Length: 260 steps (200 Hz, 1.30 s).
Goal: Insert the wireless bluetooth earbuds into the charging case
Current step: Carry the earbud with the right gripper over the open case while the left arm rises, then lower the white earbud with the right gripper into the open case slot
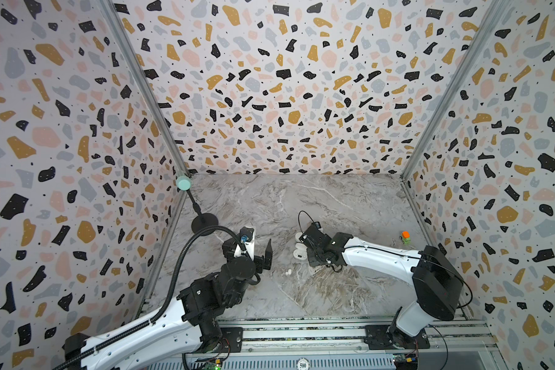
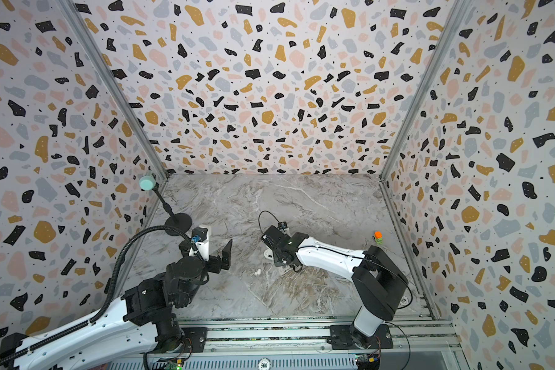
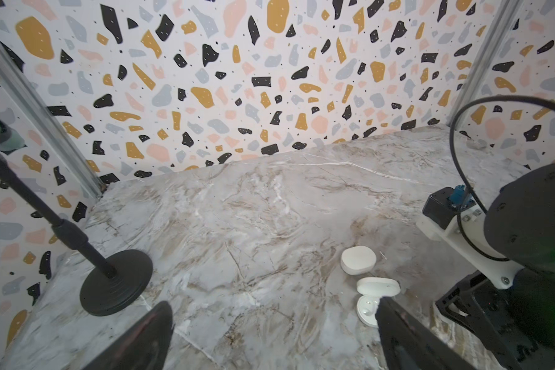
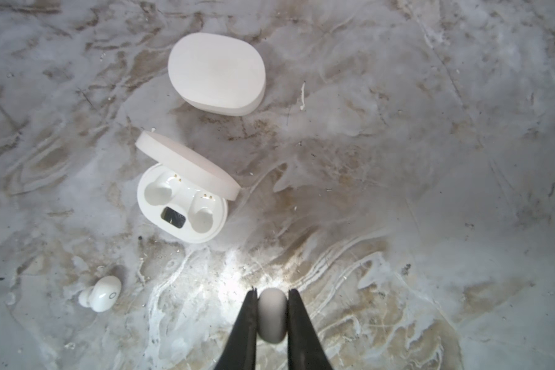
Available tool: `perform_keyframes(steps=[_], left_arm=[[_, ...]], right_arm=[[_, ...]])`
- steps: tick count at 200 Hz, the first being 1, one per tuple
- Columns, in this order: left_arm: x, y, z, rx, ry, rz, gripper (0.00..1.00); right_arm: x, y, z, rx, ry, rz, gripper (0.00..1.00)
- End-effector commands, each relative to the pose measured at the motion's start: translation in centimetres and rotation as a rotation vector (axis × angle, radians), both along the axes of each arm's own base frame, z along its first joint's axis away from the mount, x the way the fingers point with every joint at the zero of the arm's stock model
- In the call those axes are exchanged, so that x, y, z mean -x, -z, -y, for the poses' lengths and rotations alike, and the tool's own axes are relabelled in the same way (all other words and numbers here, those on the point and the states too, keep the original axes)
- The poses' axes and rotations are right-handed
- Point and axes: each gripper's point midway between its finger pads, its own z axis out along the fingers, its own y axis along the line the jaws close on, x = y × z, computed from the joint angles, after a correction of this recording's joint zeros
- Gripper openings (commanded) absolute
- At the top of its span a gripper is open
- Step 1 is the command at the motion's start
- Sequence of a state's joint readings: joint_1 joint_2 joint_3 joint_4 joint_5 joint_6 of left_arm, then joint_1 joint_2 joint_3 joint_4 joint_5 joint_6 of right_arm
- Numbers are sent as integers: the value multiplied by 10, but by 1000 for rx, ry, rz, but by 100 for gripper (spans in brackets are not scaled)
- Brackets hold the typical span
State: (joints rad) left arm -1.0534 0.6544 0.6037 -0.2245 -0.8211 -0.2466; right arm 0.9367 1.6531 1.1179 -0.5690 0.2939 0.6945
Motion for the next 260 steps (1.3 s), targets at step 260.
perform_keyframes(steps=[260], left_arm=[[4,5,-22,39,-38,78,100]], right_arm=[[-30,14,-38,208,-87,24,5]])
